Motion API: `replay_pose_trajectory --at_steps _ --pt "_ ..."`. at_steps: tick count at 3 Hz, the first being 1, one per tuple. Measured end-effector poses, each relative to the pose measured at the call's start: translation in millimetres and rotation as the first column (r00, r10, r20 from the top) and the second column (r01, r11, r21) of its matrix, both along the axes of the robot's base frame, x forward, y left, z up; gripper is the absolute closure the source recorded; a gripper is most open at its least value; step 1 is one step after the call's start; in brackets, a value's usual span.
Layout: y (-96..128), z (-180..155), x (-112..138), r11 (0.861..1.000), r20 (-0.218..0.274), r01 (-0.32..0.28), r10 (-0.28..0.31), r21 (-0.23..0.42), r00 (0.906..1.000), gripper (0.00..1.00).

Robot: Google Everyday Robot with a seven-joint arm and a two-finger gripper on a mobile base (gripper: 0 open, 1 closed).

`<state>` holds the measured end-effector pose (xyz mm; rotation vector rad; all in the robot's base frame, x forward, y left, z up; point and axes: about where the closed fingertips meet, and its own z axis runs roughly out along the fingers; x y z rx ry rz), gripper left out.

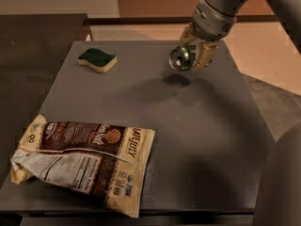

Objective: Place green can upright

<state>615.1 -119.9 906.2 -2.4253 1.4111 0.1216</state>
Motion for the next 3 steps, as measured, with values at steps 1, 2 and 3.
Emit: replay_pose_trajectory --at_steps 1,2,3 --pt "17 25 -1 0.970 -0.104 0.158 -0.140 0.184 0.9846 1.00" --pt "33 38 -5 0.883 -0.244 0.313 -0.237 0.349 0.9402 1.00" --pt "43 46 -15 0.759 -0.376 0.451 -0.290 0.470 0.8800 1.00"
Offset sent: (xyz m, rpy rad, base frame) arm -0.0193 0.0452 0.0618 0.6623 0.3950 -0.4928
